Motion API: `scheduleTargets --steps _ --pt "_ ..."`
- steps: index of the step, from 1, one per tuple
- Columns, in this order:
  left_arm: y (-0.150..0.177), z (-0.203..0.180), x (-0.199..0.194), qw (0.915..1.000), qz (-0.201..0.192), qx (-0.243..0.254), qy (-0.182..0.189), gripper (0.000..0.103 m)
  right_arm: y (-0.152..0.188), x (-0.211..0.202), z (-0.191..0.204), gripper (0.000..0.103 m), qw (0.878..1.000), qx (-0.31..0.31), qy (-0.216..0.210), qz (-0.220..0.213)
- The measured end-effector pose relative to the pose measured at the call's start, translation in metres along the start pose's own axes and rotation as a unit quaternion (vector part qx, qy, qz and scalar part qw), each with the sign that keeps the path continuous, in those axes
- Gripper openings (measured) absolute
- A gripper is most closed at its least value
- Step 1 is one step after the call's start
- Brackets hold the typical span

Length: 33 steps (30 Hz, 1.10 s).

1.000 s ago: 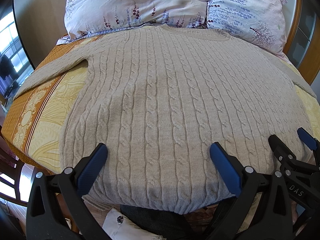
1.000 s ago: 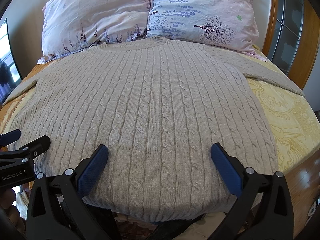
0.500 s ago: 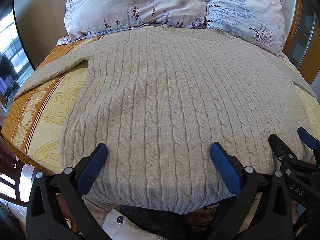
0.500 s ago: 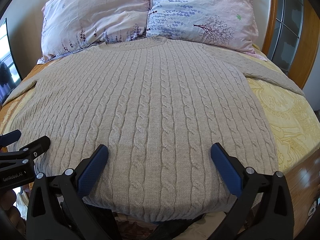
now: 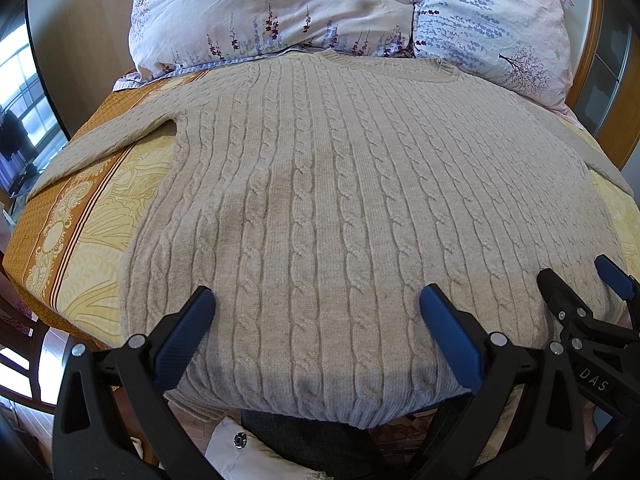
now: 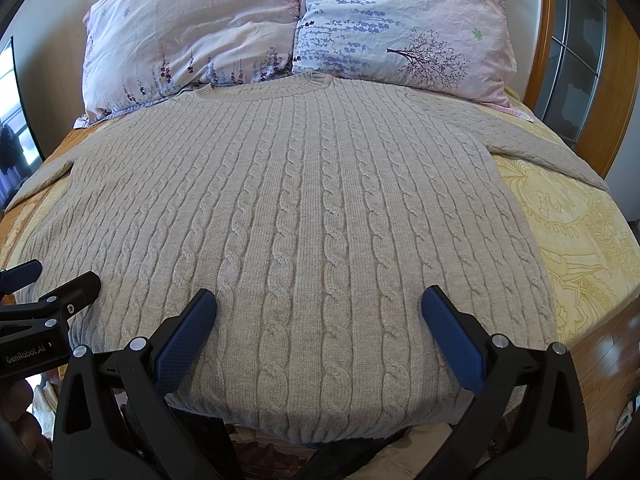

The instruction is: Fold small clothes

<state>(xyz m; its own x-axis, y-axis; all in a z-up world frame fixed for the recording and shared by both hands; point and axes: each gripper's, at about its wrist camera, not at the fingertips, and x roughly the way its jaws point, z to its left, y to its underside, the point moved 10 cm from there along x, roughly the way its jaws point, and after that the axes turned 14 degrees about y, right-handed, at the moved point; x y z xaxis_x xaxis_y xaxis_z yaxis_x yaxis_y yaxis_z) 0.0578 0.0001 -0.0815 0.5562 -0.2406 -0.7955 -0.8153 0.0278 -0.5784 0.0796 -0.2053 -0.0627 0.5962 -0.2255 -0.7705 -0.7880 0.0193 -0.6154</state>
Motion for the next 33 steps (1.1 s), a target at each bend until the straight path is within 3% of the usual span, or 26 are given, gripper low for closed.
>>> scheduleTargets --steps 25,33 --pt "0.0001 0.0 0.0 1.0 0.0 -0.001 0.0 0.101 0.0007 -0.0005 -0.0001 0.102 1.0 0.0 0.0 0.001" --pt "-0.0012 0.0008 0.005 0.9997 0.022 -0.004 -0.002 0.101 -0.0021 0.0001 -0.0031 0.102 1.0 0.001 0.001 -0.006"
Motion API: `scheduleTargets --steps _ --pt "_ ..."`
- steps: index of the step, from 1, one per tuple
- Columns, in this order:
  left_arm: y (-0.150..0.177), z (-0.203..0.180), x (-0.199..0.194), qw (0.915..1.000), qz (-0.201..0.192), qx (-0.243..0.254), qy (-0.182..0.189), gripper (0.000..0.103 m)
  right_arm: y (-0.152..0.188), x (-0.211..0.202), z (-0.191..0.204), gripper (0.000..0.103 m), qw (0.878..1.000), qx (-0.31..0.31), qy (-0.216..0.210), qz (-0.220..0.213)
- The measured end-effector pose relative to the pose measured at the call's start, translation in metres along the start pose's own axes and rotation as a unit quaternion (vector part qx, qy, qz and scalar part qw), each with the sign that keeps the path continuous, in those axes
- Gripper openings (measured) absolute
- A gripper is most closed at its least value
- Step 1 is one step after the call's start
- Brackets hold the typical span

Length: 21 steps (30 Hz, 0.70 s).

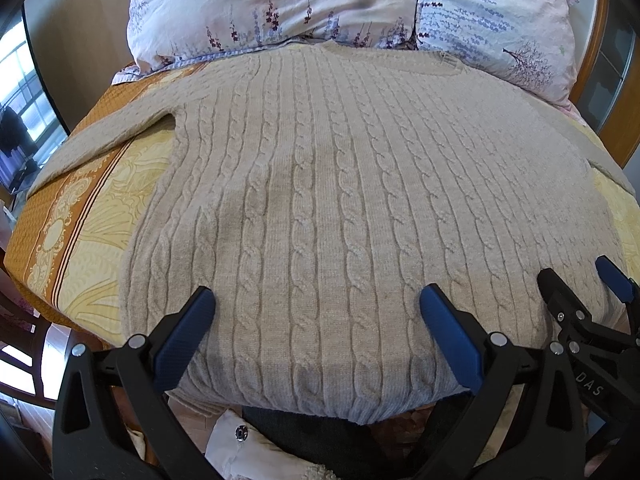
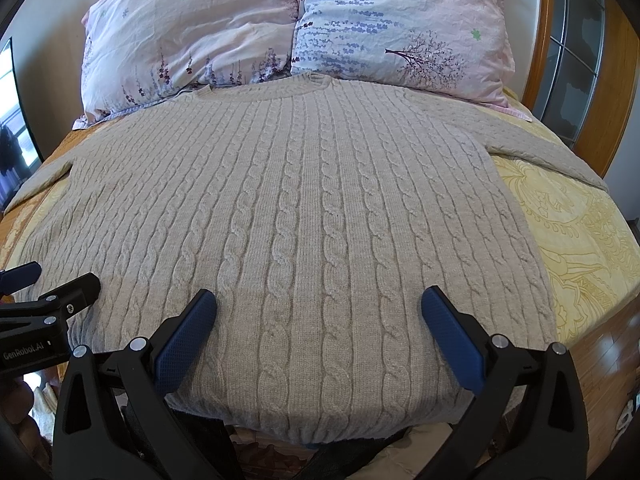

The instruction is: Fold small clothes

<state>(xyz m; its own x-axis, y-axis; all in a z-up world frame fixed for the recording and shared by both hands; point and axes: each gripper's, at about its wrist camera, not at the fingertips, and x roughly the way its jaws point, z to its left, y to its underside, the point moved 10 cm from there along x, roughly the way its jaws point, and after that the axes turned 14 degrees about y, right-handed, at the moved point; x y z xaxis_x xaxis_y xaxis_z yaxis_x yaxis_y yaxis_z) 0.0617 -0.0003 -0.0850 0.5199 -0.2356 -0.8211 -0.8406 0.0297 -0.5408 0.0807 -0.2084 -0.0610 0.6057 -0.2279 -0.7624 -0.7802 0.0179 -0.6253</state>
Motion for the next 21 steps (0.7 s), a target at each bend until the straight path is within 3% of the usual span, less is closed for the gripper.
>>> scheduleTargets --steps 8,11,16,18,21 --pt "-0.005 -0.002 0.0 0.9997 0.013 0.018 0.002 0.101 -0.009 0.004 0.004 0.102 0.998 -0.026 -0.052 -0.04" --pt "-0.019 -0.004 0.0 0.9994 -0.003 0.034 0.005 0.101 -0.031 0.006 -0.015 0.102 0.996 0.001 -0.081 -0.046" --pt "-0.063 -0.009 -0.003 0.9962 -0.059 0.053 0.036 0.101 -0.098 0.03 -0.118 0.1 0.988 0.132 -0.049 -0.057" --pt "-0.083 -0.01 -0.003 0.9943 -0.078 0.052 0.05 0.101 -0.115 0.052 -0.166 0.079 0.98 0.193 -0.032 -0.034" --pt "-0.108 -0.012 0.003 0.9934 -0.08 0.067 0.047 0.101 -0.121 0.092 -0.222 0.07 0.956 0.29 -0.033 0.029"
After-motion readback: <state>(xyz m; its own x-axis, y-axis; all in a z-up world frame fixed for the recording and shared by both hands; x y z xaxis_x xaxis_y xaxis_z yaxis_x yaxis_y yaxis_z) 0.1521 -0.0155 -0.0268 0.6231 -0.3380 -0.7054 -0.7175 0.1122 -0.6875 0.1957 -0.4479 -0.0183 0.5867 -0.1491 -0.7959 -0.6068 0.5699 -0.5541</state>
